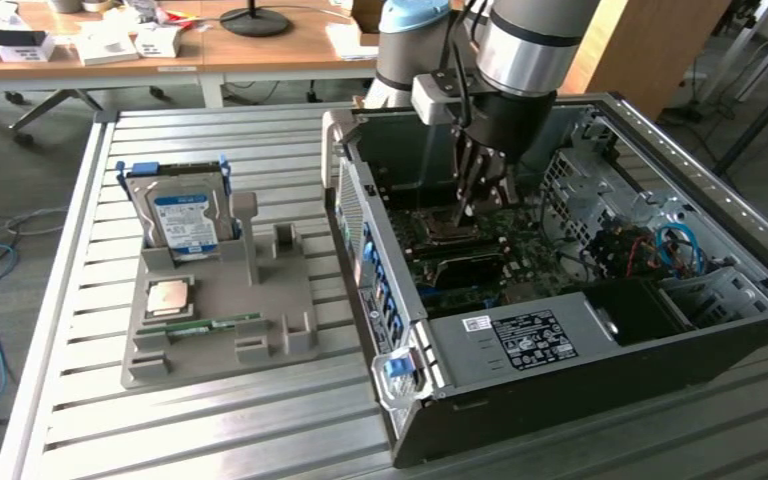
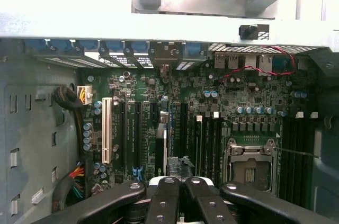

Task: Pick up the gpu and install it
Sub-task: 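Press down on the gpu until it lock into place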

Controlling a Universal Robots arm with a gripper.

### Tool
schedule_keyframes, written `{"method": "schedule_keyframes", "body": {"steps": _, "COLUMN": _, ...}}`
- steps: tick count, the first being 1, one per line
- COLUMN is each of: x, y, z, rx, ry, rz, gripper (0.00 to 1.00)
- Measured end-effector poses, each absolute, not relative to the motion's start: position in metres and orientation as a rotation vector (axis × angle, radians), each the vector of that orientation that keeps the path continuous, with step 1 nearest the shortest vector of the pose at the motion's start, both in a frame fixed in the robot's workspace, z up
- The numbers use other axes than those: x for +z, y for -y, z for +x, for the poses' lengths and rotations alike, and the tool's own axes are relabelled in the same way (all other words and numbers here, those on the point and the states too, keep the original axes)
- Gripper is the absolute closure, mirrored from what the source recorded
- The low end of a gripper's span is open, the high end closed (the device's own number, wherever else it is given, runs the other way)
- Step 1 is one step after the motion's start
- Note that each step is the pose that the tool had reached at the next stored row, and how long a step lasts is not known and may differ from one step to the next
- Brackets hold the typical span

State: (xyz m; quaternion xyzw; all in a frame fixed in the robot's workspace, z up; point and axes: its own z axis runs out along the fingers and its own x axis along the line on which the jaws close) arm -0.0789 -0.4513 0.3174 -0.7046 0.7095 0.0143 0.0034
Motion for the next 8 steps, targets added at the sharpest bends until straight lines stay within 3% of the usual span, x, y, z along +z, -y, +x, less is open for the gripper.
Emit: {"method": "schedule_keyframes", "body": {"steps": 8, "x": 0.3174, "y": 0.4513, "z": -0.0789, "rx": 0.043, "ry": -2.225, "rz": -2.209, "gripper": 0.89}}
